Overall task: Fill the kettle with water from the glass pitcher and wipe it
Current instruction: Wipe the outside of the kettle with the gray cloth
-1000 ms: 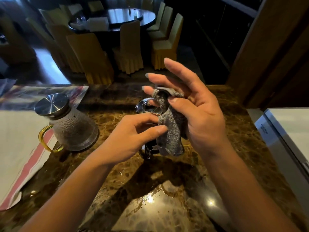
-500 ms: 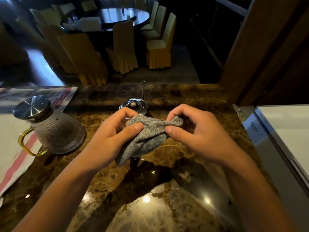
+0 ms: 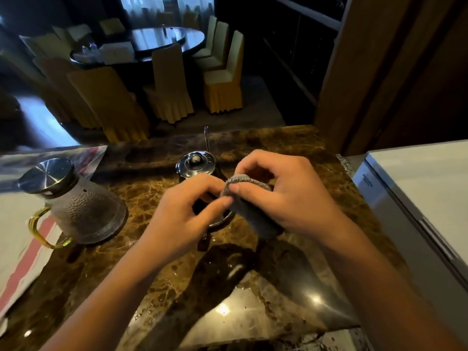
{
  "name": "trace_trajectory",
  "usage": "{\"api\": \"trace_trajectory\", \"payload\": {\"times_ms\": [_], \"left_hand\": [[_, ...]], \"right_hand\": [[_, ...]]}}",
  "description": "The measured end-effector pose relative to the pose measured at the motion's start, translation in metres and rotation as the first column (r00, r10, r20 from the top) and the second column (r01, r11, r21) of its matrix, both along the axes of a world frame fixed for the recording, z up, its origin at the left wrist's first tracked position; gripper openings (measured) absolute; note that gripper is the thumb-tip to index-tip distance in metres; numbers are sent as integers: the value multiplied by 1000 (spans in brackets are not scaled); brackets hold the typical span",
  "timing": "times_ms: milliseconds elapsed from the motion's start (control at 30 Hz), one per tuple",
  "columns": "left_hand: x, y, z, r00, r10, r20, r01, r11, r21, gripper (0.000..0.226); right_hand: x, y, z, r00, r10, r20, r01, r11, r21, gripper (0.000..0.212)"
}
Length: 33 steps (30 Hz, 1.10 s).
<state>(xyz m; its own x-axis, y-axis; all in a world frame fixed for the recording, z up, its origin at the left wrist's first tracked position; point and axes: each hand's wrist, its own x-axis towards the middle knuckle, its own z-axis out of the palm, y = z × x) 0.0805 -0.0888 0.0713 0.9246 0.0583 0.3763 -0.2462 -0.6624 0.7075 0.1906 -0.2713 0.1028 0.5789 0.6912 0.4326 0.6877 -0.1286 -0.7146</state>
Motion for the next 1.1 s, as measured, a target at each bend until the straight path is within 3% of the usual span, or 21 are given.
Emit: {"api": "trace_trajectory", "payload": {"times_ms": [100,167,267,333,600,767,933,1100], "left_hand": [[-1,8,5,999,38,15,-36,988,-147,13],[-3,10,1,1000,15,1,-15,973,-229,5],[-4,11,-10,999,-30,-23,26,987,-157,5],[-2,9,-17,996,-72,-55,68,995,-76,6],[20,-25,-26,988,-147,-48,143,987,-75,13],[30,-50,-30,956,-294,-14,292,952,-89,9],[88,-61,-66,972,-142,-185,134,989,-55,16],[156,-60,-115,959,64,-275,-2,975,222,15]], "right_hand": [[-9,-5,4,997,-76,-31,75,997,-18,10],[-10,-12,5,996,-91,9,92,987,-128,16],[-3,-35,7,995,-83,53,96,939,-330,21],[5,-58,7,994,-109,14,106,919,-380,20],[26,-136,-3,964,-240,-116,191,924,-330,18],[49,-179,-3,969,-140,-204,77,955,-286,27],[121,-172,-54,930,-165,-327,37,930,-365,13],[186,-144,-138,904,-371,-213,204,812,-547,10]]}}
